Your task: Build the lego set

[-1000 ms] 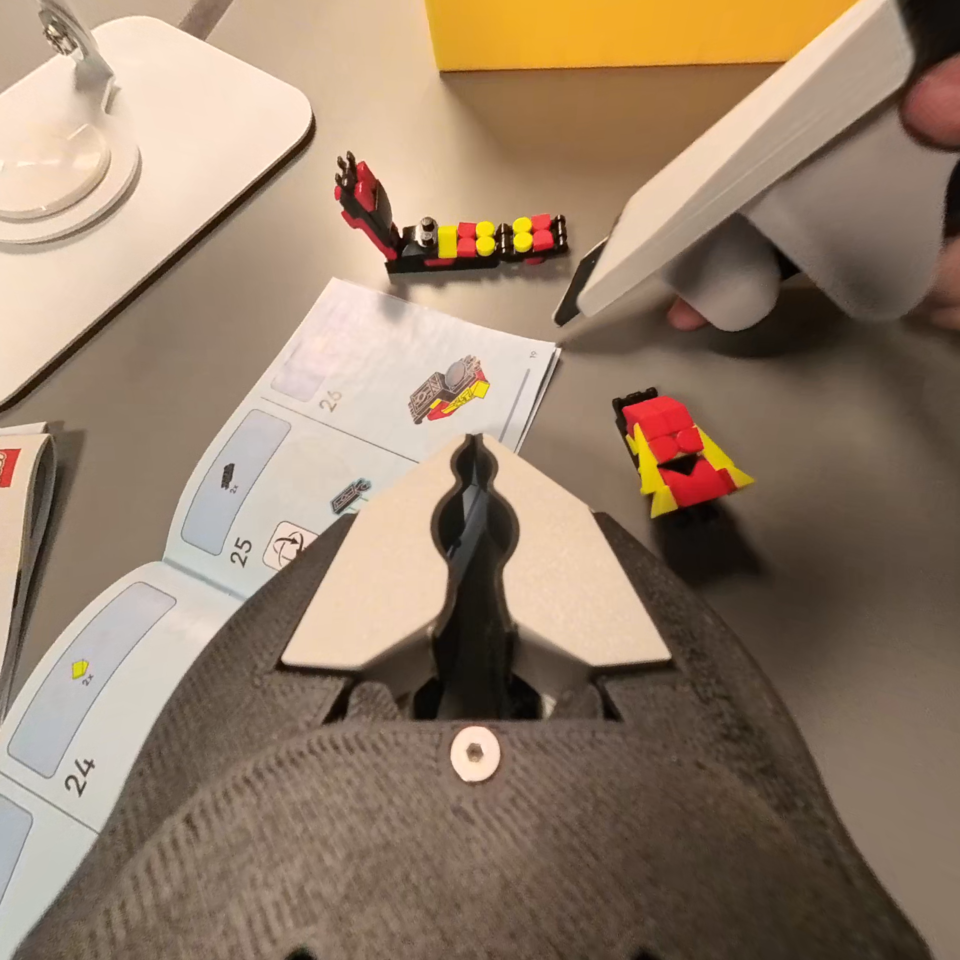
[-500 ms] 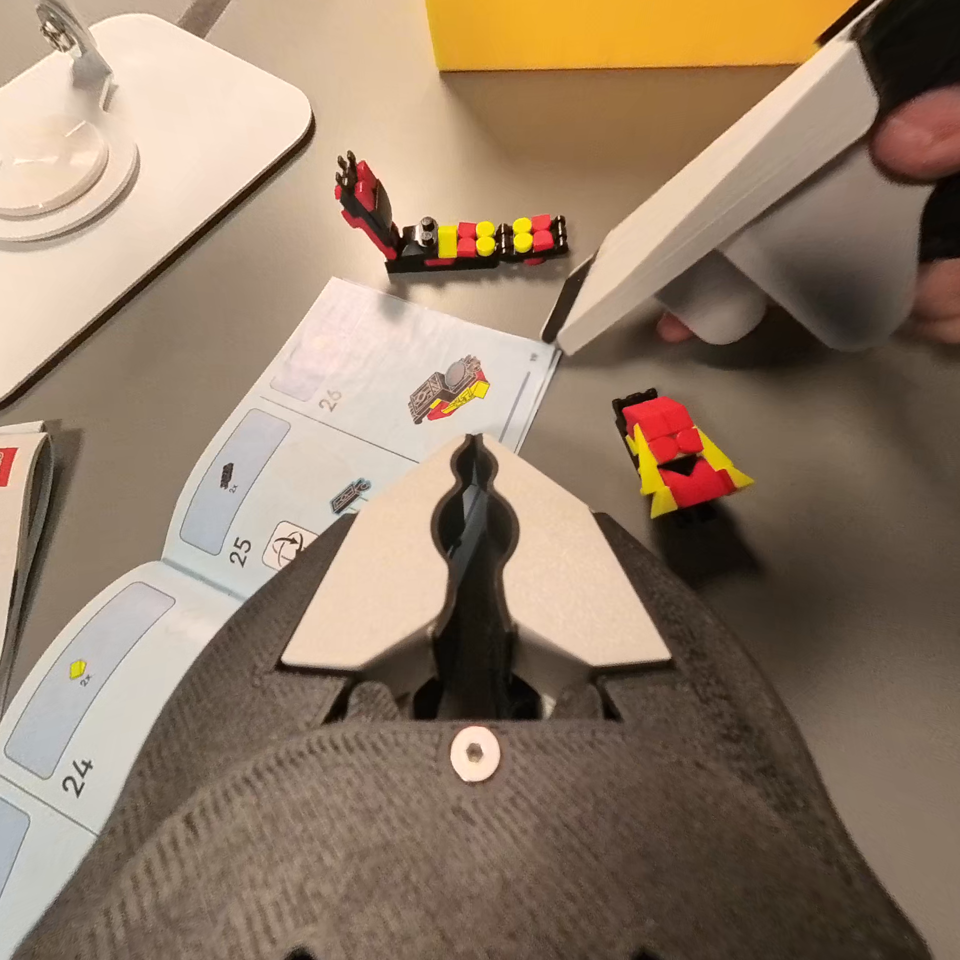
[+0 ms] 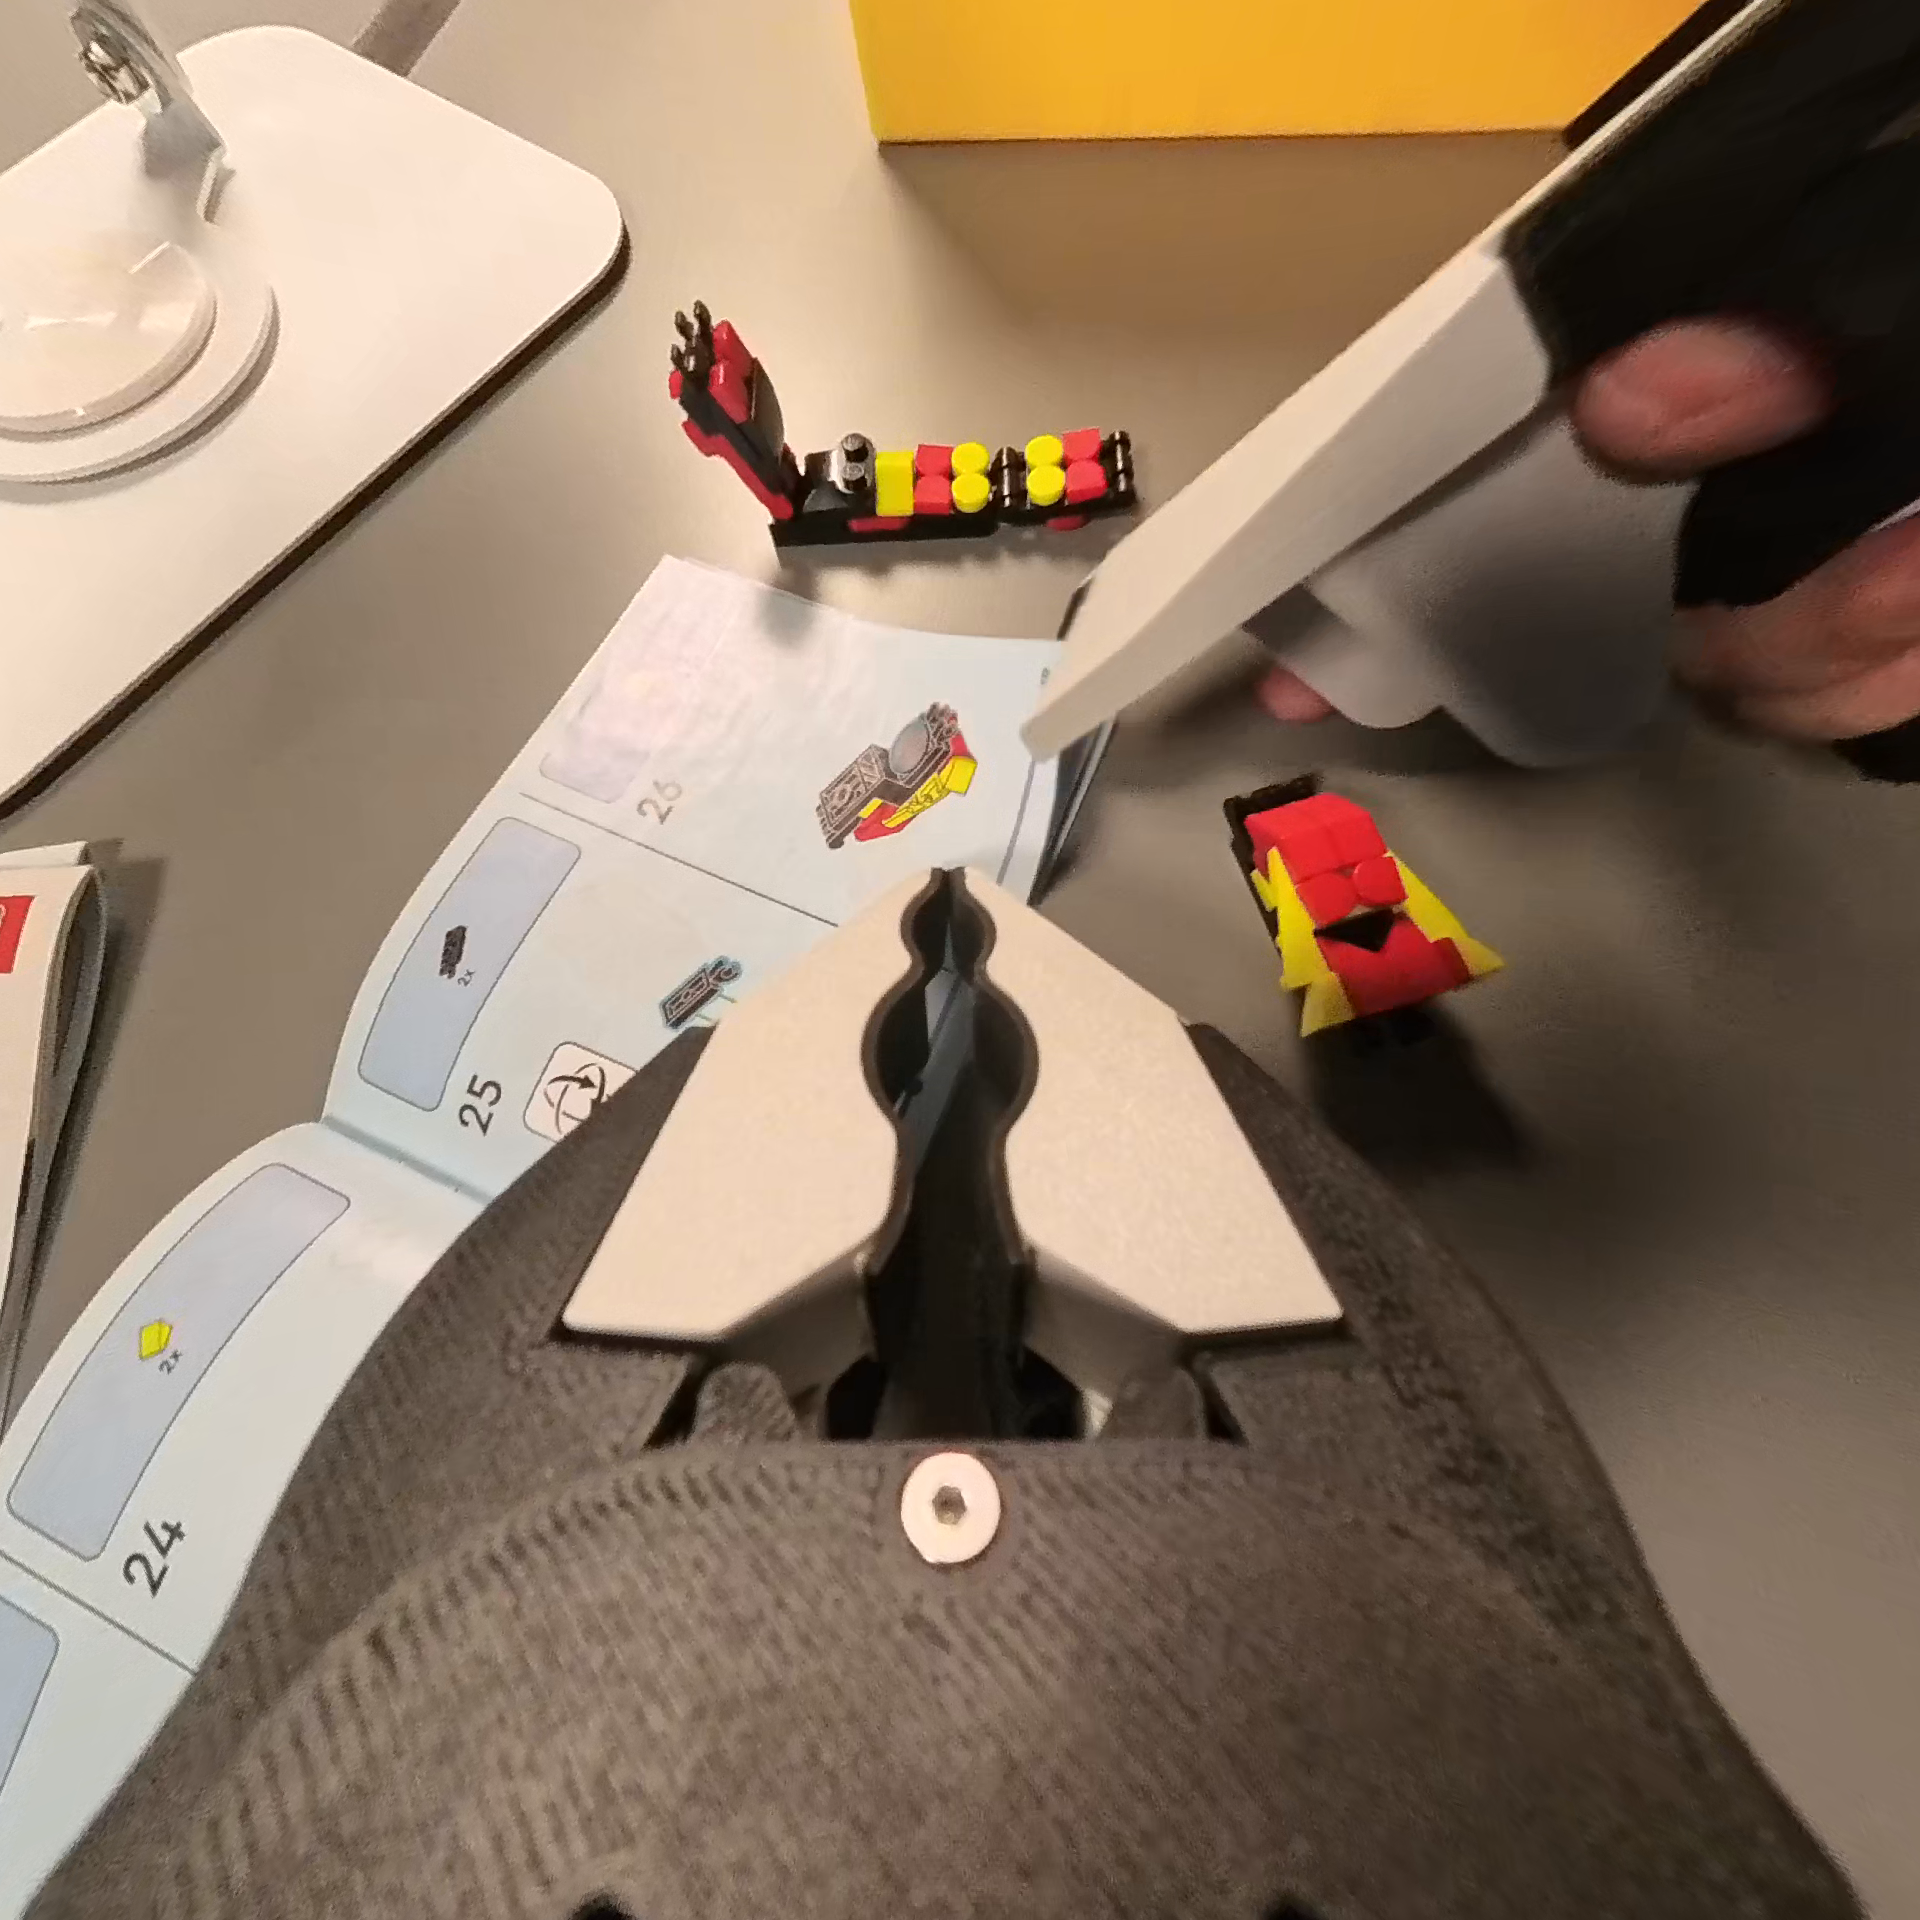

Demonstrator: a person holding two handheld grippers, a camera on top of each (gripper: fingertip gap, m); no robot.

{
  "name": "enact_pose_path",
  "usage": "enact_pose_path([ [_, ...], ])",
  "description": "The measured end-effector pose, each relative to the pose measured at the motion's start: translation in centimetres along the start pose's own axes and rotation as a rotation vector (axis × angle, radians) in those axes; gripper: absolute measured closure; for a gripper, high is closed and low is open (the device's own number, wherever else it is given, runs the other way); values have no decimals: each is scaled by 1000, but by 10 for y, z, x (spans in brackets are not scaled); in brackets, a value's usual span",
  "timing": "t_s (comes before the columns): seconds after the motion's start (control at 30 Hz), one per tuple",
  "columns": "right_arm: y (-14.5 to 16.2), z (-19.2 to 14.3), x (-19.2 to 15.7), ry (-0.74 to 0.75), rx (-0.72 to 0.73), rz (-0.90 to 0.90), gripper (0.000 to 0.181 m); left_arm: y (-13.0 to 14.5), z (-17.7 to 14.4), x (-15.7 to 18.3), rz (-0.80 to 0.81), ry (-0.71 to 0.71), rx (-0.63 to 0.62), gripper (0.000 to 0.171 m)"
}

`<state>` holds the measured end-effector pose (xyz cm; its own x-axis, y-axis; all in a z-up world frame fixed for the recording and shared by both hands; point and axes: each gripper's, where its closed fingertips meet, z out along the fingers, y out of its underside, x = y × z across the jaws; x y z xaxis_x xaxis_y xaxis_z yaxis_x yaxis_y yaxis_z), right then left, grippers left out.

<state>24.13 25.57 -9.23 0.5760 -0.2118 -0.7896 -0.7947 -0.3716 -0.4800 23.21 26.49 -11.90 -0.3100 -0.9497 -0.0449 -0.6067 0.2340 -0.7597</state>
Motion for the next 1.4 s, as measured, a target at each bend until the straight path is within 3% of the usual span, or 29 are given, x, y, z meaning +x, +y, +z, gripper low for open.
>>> enact_pose_path([
  [0.23,-11,5,13,68,74,-19,179,-2,-2,3,27,6,16,171],
  [0.37,-12,6,11,65,91,-39,181,-21,-18,5,33,-35,162,171],
  [0.47,-10,7,4,33,85,-44,181,-47,-53,-6,-8,-177,370,171],
  [0.57,-13,5,-10,5,106,-62,181,-54,-103,-22,7,-428,583,171],
  [0.67,-12,7,-23,14,117,-121,181,-41,-130,-28,6,-529,633,171],
  [0.77,-11,8,-41,8,150,-228,181,-34,-134,-25,-115,-392,642,167],
  [0.9,-8,11,-59,90,220,-542,181,-42,-131,-20,-370,-97,700,151],
  [1.13,-5,6,-73,509,337,-1258,181,-33,-122,-26,-534,32,664,132],
  [1.27,0,6,-83,712,403,-1567,181,-32,-119,-23,-606,133,669,132],
  [1.4,8,10,-89,852,450,-1841,181,-30,-119,-22,-668,227,696,143],
])
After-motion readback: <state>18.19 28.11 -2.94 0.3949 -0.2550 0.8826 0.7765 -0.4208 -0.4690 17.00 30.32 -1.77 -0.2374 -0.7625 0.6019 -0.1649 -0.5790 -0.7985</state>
